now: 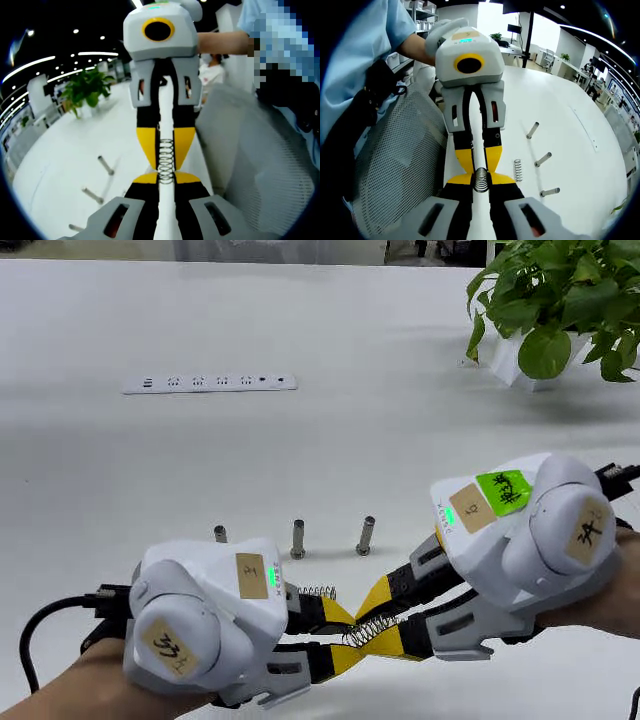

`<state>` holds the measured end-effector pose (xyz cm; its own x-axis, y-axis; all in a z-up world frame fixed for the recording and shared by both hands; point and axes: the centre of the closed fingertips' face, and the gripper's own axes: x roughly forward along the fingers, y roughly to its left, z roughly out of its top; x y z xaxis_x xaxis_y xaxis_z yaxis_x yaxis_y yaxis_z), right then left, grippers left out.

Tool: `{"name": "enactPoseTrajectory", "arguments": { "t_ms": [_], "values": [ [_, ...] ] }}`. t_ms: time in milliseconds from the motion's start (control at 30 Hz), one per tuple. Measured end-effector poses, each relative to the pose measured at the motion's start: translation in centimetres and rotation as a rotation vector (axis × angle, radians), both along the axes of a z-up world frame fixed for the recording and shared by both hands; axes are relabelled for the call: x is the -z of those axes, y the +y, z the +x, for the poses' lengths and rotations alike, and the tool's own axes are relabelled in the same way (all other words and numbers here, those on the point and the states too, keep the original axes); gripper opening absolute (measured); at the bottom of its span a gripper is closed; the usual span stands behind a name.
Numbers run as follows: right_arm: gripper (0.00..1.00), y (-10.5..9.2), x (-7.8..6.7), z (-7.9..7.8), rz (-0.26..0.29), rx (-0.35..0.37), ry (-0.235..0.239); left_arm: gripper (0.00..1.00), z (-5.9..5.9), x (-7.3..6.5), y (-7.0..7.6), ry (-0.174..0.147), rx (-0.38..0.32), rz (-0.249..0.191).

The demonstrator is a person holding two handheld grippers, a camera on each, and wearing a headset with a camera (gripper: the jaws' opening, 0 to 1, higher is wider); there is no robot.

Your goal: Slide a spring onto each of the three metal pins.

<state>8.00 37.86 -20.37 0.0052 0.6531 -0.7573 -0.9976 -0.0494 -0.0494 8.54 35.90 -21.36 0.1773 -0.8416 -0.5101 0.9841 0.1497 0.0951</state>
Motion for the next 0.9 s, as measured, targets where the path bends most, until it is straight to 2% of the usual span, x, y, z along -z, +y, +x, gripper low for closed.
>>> {"name": "enactPoseTrajectory", "arguments": {
  "t_ms": [300, 400, 667, 767, 900],
  "values": [
    [0.12, -0.1, 0.2, 0.1, -0.016, -0.015, -0.011, 0.1, 0.1, 0.1, 0.0, 0.002, -0.019, -0.003],
    [0.12, -0.1, 0.2, 0.2, -0.02, -0.018, -0.01, 0.1, 0.1, 0.2, 0.0, -0.009, -0.023, 0.0],
    [0.12, 0.1, 0.3, 0.3, -0.015, -0.014, 0.005, 0.11, 0.3, 0.2, 0.5, 0.013, -0.073, -0.036],
    [0.12, 0.1, 0.4, 0.4, -0.022, -0.018, 0.008, 0.16, 0.7, 0.4, 1.2, 0.014, -0.116, -0.045],
    [0.12, 0.0, 0.6, 0.5, -0.032, -0.025, 0.006, 0.26, 1.3, 0.4, 2.4, 0.036, -0.19, -0.072]
  ]
}}
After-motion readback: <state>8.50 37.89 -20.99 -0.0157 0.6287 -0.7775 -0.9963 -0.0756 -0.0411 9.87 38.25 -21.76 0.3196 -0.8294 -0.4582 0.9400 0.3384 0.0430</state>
